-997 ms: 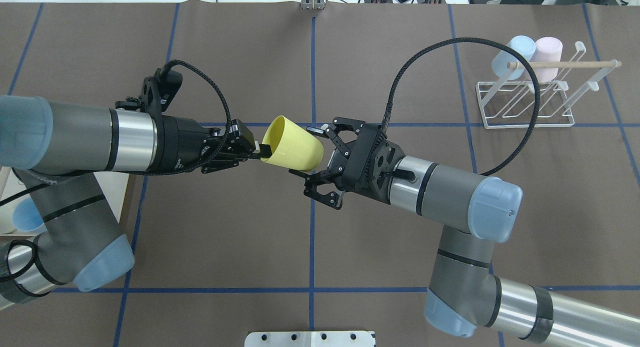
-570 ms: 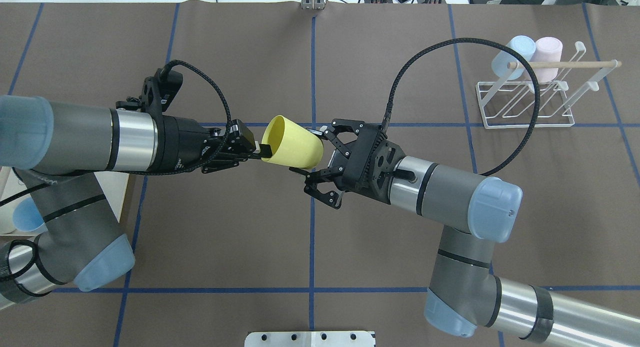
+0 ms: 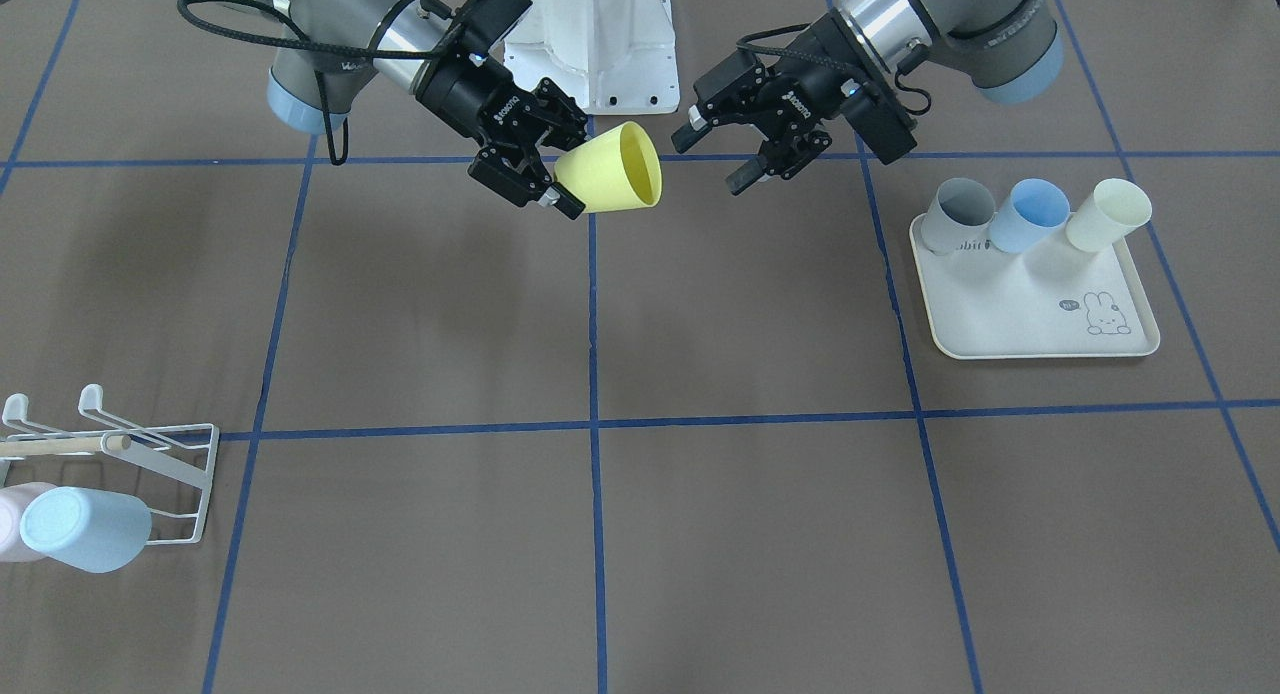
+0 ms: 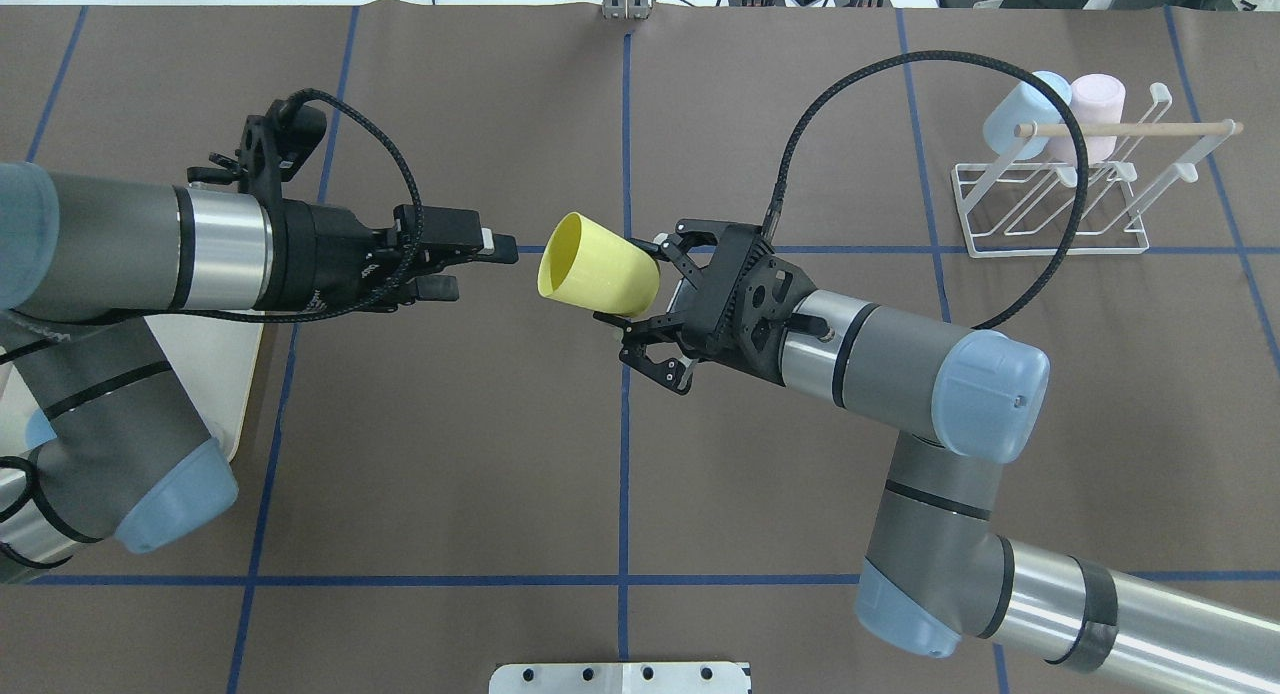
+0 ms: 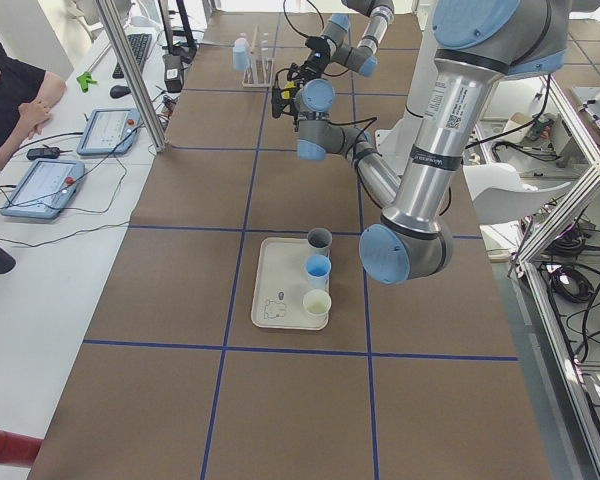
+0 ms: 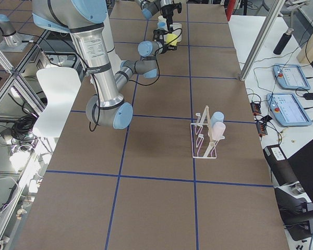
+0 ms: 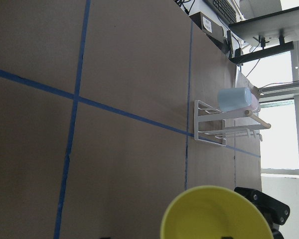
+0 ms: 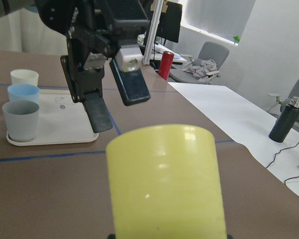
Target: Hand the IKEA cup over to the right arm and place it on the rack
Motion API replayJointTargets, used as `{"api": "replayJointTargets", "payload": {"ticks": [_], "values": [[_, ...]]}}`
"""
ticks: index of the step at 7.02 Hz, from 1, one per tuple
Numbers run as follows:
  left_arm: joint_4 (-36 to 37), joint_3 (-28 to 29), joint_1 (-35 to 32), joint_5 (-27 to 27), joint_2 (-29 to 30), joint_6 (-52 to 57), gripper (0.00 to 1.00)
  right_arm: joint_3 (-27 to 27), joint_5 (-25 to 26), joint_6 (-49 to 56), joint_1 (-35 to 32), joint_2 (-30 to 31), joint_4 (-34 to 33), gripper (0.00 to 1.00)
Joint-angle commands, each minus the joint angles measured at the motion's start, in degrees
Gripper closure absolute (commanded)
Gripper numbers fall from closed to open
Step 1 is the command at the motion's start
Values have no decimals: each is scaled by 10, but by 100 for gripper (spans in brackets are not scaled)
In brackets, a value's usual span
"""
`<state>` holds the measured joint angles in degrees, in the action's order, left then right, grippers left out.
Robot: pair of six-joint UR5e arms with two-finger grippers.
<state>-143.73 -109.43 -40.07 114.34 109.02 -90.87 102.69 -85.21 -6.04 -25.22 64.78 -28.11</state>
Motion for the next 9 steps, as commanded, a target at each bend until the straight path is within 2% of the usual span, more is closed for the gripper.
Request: {"api": "replayJointTargets", "payload": {"ticks": [1, 3, 5, 6, 8, 9], "values": [[95, -13, -54, 30, -32, 121, 0, 76, -2, 7, -34, -2, -206, 79], [188, -36, -109, 30, -85, 314, 0, 111, -2, 24, -75, -18, -369, 82], [198, -43, -188, 42, -163, 512, 0, 137, 0, 155, -136, -24, -515, 82], [198, -42, -234, 74, -190, 585, 0, 147, 2, 235, -169, -24, -566, 82], [197, -42, -286, 126, -220, 653, 0, 167, 8, 439, -253, -12, -649, 81], [197, -41, -287, 126, -220, 653, 0, 172, 34, 539, -274, 12, -664, 79]]}}
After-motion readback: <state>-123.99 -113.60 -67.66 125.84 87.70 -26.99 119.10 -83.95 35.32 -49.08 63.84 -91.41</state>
